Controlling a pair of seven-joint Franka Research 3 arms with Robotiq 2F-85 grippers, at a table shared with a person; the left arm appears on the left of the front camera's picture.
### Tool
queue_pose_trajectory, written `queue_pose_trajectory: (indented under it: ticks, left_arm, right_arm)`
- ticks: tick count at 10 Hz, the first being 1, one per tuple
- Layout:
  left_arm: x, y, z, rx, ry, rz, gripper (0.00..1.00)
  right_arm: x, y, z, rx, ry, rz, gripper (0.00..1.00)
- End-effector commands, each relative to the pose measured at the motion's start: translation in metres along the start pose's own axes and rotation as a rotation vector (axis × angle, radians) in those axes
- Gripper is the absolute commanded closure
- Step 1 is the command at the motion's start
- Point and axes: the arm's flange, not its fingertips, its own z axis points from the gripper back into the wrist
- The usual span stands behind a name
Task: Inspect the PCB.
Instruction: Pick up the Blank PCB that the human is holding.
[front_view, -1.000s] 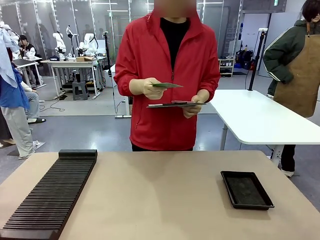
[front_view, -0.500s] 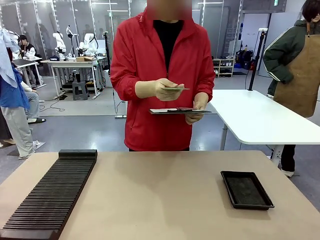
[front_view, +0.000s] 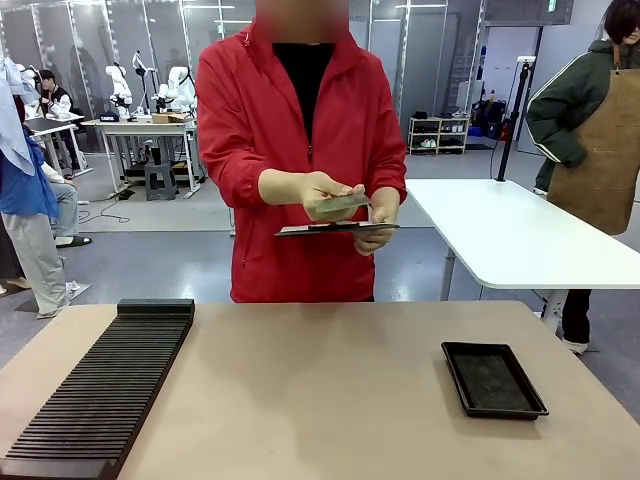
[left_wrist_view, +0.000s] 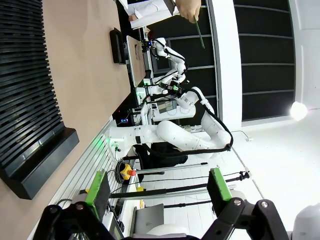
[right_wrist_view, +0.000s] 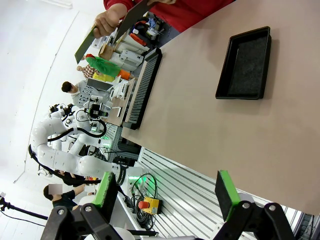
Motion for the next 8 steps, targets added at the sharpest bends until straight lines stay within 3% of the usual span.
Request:
queue_pose_trajectory:
  ticks: [1,4,5,8]
  left_arm:
    - [0.001,-0.002,0.000,0.014,0.000,0.005,0.00]
    - [0.001,-0.002,0.000,0.014,0.000,0.005,0.00]
    - [0.001,-0.002,0.000,0.014,0.000,0.005,0.00]
    - [0.001,-0.002,0.000,0.014,0.000,0.005,0.00]
  right_arm:
    - [0.000,0.002,0.002,0.012,-0.010,0.018,0.00]
    - [0.000,0.000,0.000,0.000,0.000,0.000,0.00]
    - [0.010,0.011,-0.003,0.082,0.030,-0.038,0.00]
    - [0.067,0.069,-0.048,0.166,0.162,-0.226,0.00]
